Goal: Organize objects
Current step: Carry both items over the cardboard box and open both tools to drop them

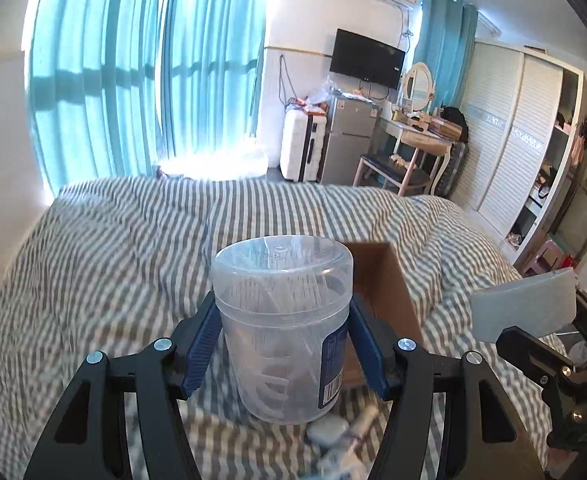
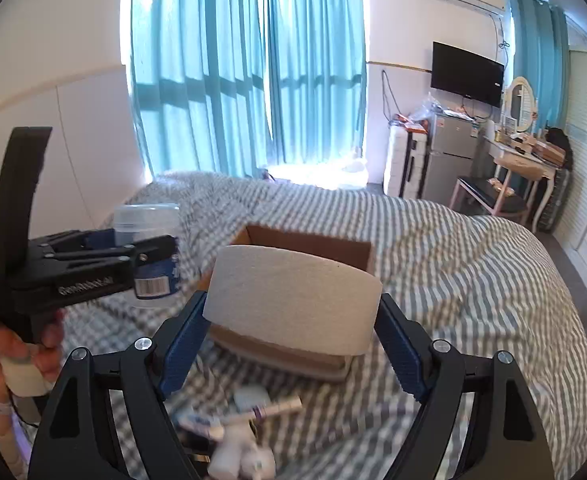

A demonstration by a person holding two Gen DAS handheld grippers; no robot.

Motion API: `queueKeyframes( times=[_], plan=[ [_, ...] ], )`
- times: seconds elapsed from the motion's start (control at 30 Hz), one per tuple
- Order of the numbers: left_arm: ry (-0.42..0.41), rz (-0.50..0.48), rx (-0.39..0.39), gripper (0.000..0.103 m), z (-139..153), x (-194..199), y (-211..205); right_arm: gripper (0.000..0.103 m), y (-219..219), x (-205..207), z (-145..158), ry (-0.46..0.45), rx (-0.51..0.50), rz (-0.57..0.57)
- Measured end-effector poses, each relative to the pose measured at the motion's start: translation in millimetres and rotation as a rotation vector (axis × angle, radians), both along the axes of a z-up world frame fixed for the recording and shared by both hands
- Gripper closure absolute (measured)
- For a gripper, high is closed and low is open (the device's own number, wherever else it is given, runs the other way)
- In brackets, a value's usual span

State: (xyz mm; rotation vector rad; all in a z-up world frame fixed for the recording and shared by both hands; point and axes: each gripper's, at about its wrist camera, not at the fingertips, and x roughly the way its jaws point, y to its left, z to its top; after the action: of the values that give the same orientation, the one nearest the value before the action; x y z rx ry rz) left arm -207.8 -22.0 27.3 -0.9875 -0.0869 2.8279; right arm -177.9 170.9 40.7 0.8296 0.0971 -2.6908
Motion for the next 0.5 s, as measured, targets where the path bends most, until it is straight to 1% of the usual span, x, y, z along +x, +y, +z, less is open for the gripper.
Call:
queueKeyframes(
  times=[0.1, 0.2, 0.33, 0.4, 0.43, 0.5],
  plan=[
    [0.002, -0.003, 0.006, 0.039, 4.2, -23.9, 2.1, 0.021, -9.9, -29.9, 2.7, 0.008, 0.011, -0.001],
    [-0.024, -0.013, 0.021, 0.039, -3.9, -53.8, 2.9, 0.021, -18.1, -67.0, -4.9, -0.019, 0.019, 0.012],
    [-0.063, -0.029, 0.019, 0.039, -30.4, -90.3, 3.5, 0.022, -24.9, -119.8, -31.1, -0.061, 0.04, 0.008],
    [-0.094, -0.042, 0.02, 0.039, -47.3, -104.8, 4.9, 0.022, -25.9, -137.5, -45.5, -0.08, 0.048, 0.011],
    [-0.109, -0.046, 0.027, 0.039, -53.8, -109.9, 4.7, 0.022, -27.0, -145.7, -53.7, -0.09, 0.057, 0.018],
    [-0.137, -0.057, 0.065, 0.039, -68.1, -117.2, 3.4, 0.022, -25.2, -158.5, -68.1, -0.097, 0.06, 0.016]
  ],
)
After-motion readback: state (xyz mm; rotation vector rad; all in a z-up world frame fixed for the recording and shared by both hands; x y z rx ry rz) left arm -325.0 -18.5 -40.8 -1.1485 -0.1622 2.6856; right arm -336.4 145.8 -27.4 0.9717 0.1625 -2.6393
